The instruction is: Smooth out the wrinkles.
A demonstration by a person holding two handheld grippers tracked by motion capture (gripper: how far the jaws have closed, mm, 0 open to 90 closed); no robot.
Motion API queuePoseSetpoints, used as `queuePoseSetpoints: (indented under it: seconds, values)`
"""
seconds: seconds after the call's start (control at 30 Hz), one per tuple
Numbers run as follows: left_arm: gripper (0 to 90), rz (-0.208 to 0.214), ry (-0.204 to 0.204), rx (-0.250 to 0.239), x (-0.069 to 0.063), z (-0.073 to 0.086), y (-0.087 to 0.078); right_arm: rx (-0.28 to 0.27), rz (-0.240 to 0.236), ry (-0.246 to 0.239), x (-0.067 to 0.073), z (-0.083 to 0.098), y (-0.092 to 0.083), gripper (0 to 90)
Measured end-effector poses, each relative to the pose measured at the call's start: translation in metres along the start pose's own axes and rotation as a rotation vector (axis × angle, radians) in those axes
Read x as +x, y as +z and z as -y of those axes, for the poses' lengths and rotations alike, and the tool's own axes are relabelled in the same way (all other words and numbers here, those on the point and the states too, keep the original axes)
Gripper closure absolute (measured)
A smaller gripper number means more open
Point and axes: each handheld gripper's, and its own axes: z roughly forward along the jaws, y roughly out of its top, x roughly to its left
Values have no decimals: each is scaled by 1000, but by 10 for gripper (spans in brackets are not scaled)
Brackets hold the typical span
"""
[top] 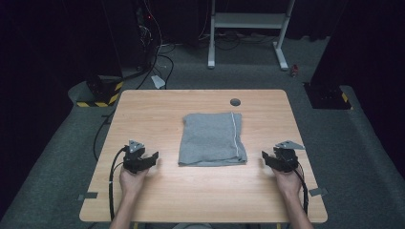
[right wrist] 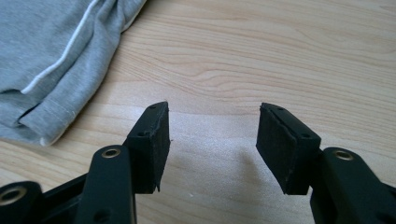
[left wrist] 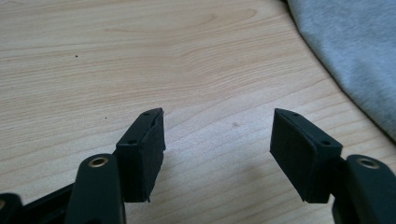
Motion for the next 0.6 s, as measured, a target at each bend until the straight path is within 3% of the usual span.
queuePoseSetpoints:
  seconds: [0.6]
  values:
    - [344,-17,17,15,-1,1,7,38,15,-24,3,-2,11,411]
